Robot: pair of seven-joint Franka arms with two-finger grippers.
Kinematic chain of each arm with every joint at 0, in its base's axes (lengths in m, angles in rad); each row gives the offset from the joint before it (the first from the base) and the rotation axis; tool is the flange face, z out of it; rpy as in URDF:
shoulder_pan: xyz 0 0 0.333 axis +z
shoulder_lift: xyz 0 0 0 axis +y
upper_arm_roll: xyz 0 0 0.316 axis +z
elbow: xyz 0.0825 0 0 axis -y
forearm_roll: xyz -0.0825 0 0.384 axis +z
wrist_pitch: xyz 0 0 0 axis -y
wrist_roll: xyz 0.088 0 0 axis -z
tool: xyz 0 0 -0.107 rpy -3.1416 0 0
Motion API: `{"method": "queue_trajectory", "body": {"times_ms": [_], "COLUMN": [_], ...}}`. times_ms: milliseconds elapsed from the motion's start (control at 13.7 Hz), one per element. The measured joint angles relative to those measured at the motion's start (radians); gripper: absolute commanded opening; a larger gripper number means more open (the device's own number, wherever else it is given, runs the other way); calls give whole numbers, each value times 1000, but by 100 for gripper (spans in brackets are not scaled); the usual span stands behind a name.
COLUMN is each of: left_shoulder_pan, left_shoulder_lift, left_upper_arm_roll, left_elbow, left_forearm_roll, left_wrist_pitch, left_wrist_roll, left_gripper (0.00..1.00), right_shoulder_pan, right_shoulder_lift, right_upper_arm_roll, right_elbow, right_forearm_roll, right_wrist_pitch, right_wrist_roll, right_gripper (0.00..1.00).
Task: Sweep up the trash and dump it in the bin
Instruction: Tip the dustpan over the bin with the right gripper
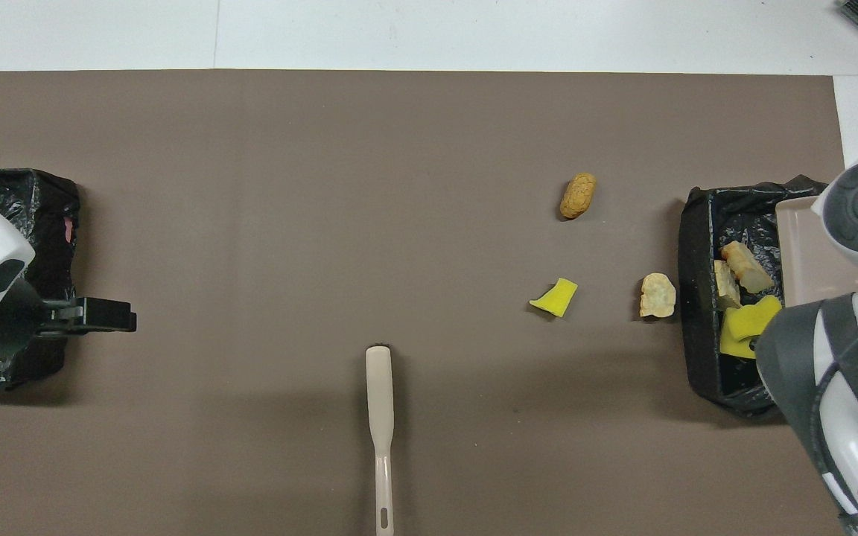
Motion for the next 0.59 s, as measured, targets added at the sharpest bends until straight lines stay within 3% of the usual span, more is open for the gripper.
{"method": "queue_trajectory", "body": {"times_ms": [439, 586], "left_shoulder_pan": [35, 41], "left_shoulder_lift": [148, 178], "left_upper_arm_roll": [-1, -1], "left_elbow": [201, 237], "left_forearm_roll": [72, 88], "left_wrist_pitch": [-25, -25], "left_wrist_roll": [31, 75], "left_gripper": [100, 100], "right_shoulder_pan": [0, 1], "right_shoulder_lift": [-21, -21], "right_upper_arm_roll": [0, 1], "right_elbow": [62, 75], "right_forearm_roll": [49, 123], "right_wrist_pitch": [-45, -45], "right_wrist_roll": [-24, -16], "right_gripper": [0, 0]}}
